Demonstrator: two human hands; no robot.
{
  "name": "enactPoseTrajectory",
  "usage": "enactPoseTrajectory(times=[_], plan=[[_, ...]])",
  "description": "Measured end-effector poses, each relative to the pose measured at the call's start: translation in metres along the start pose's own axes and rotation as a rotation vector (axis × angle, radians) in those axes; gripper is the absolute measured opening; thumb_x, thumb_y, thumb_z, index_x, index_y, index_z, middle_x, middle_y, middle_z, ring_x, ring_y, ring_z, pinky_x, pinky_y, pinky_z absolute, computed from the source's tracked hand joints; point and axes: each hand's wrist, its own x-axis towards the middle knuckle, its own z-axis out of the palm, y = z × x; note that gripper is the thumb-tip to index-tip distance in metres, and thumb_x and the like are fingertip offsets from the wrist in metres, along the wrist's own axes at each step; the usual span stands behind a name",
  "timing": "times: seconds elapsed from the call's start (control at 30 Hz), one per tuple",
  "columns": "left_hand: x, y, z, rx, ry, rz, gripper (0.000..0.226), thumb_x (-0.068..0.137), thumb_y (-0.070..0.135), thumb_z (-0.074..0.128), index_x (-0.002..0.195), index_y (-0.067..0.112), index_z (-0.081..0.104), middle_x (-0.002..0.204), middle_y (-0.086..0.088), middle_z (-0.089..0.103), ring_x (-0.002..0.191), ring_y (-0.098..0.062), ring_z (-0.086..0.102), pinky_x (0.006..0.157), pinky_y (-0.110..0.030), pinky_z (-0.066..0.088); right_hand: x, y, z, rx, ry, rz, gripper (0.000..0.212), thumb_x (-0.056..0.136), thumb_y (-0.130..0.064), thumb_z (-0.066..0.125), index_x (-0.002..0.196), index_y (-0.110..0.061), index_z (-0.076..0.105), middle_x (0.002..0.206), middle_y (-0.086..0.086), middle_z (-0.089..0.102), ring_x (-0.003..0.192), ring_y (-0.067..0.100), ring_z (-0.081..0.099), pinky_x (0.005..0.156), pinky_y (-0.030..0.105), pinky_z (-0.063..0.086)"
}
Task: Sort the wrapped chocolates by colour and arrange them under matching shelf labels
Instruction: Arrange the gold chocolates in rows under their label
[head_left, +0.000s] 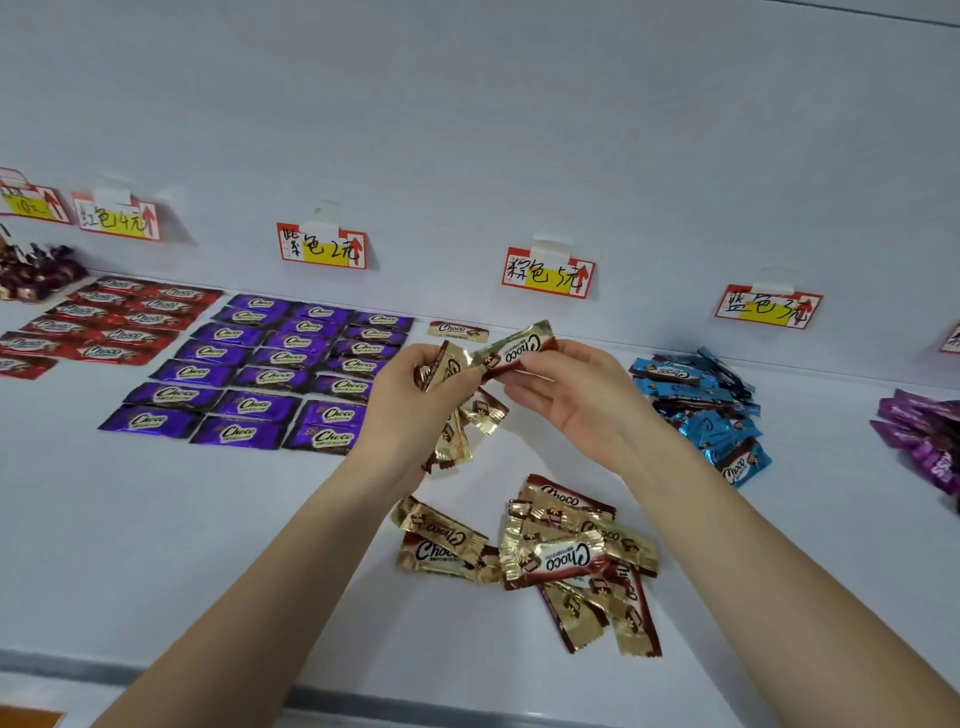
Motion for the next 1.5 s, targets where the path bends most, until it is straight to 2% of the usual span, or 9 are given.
enactPoseTrajectory(times=[0.13,0.27,0.33,0.43,0.57,0.67,0.83,1.1,1.5], plan=[[0.009,0.000,-0.002,-0.093,0.004,-0.093,0.019,0.082,0.014,0.070,0.099,0.011,0.063,0.088,-0.012,0.067,0.069,-0.020,0.061,0.049,-0.024,0.049,0.027,-0.010,-0.006,-0.090,0.099,-0.058,0.013,0.088,0.004,0.050,0.083,-0.007,0.053,0.075,0.011,0.068,0.064,0.019,0.068,0.061,0.028,0.057],[0.011,-0.004,-0.007,-0.223,0.020,-0.192,0.005,0.088,0.018,0.063,0.091,0.015,0.063,0.084,-0.003,0.073,0.066,-0.019,0.066,0.050,-0.028,0.052,0.056,-0.012,-0.028,-0.849,0.093,-0.152,0.021,0.092,-0.009,0.050,0.109,-0.020,0.054,0.087,0.002,0.061,0.074,0.015,0.059,0.059,0.020,0.048],[0.010,-0.005,-0.009,-0.269,0.031,-0.248,0.009,0.089,0.023,0.061,0.093,0.015,0.063,0.079,0.000,0.073,0.061,-0.016,0.067,0.051,-0.030,0.053,0.072,-0.009,-0.035,-1.175,0.091,-0.197,0.027,0.092,-0.013,0.052,0.119,-0.016,0.053,0.095,0.002,0.061,0.080,0.015,0.055,0.062,0.020,0.042],[0.009,-0.005,-0.010,-0.280,0.061,-0.311,0.012,0.090,0.029,0.059,0.093,0.018,0.063,0.070,0.001,0.072,0.057,-0.014,0.067,0.053,-0.030,0.054,0.090,-0.003,-0.036,-1.381,0.095,-0.251,0.019,0.091,-0.012,0.055,0.110,-0.010,0.059,0.105,0.007,0.063,0.090,0.018,0.056,0.076,0.027,0.044],[0.009,-0.005,-0.009,-0.265,0.085,-0.353,0.017,0.092,0.037,0.054,0.092,0.022,0.063,0.078,0.001,0.074,0.069,-0.017,0.068,0.060,-0.031,0.054,0.098,0.004,-0.032,-1.564,0.095,-0.367,0.022,0.093,-0.012,0.050,0.113,-0.010,0.060,0.111,0.009,0.061,0.103,0.025,0.053,0.084,0.035,0.044],[0.009,-0.004,-0.008,-0.295,0.101,-0.373,0.023,0.096,0.037,0.048,0.091,0.022,0.064,0.083,-0.003,0.073,0.074,-0.020,0.067,0.062,-0.033,0.052,0.092,0.010,-0.033,-1.610,0.156,-0.468,0.027,0.095,-0.019,0.047,0.120,-0.010,0.056,0.115,0.009,0.057,0.107,0.024,0.047,0.083,0.034,0.041],[0.008,0.001,-0.008,-0.436,0.116,-0.424,0.026,0.094,0.018,0.044,0.082,0.014,0.067,0.066,-0.002,0.072,0.065,-0.020,0.064,0.073,-0.036,0.050,0.080,0.028,-0.034,-1.680,0.068,-0.444,0.034,0.098,-0.025,0.034,0.123,-0.014,0.055,0.122,0.007,0.054,0.112,0.023,0.043,0.085,0.035,0.041],[0.007,0.002,-0.008,-0.367,0.134,-0.428,0.020,0.093,0.014,0.051,0.081,0.018,0.067,0.078,-0.006,0.064,0.056,-0.015,0.064,0.045,-0.025,0.053,0.091,0.035,-0.034,-1.659,0.093,-0.416,0.039,0.099,-0.026,0.028,0.128,-0.016,0.052,0.131,0.004,0.048,0.122,0.021,0.035,0.096,0.033,0.034],[0.009,-0.007,-0.011,-0.398,0.013,-0.324,0.010,0.091,0.012,0.056,0.097,0.013,0.064,0.066,0.000,0.071,0.057,-0.013,0.068,0.047,-0.026,0.054,0.094,0.041,-0.039,-1.637,0.107,-0.477,0.038,0.099,-0.027,0.030,0.128,-0.016,0.052,0.130,0.004,0.049,0.122,0.020,0.034,0.097,0.033,0.032]])
